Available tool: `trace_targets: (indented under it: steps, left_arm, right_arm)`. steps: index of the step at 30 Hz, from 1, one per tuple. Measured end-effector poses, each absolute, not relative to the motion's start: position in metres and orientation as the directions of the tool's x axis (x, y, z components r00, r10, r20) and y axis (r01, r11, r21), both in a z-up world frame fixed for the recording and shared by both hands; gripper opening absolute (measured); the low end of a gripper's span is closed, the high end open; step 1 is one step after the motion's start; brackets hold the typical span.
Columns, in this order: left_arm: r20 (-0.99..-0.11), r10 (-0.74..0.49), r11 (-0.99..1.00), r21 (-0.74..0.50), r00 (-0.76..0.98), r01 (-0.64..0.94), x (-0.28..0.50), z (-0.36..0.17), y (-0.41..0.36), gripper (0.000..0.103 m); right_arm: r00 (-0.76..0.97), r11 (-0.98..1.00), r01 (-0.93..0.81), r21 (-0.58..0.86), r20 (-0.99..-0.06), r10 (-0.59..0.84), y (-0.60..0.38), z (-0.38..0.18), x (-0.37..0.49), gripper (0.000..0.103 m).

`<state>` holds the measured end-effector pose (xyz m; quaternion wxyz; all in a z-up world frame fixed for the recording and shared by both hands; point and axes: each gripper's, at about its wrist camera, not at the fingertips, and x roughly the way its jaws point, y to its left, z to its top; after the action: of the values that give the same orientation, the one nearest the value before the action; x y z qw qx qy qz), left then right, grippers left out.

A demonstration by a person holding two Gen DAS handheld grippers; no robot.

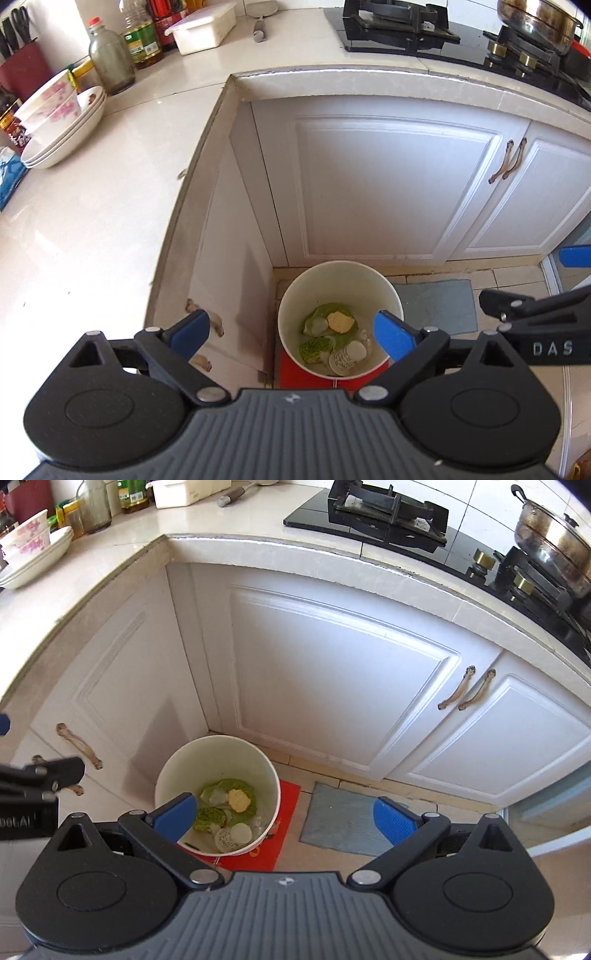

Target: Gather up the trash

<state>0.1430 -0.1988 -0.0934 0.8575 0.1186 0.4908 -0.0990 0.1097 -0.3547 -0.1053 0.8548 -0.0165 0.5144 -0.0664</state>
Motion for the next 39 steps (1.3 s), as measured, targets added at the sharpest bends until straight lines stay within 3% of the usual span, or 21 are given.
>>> trace_targets:
  steps: [39]
  left_arm:
    - [-0.881,-0.032,0.97,0.086,0.473,0.226,0.121,-0.078,-0.163,0.098]
  right_arm:
    - [0.48,0.985,0.154,-0.076,-0.866,-0.142,-0.314,-0.079,0.085,0.103]
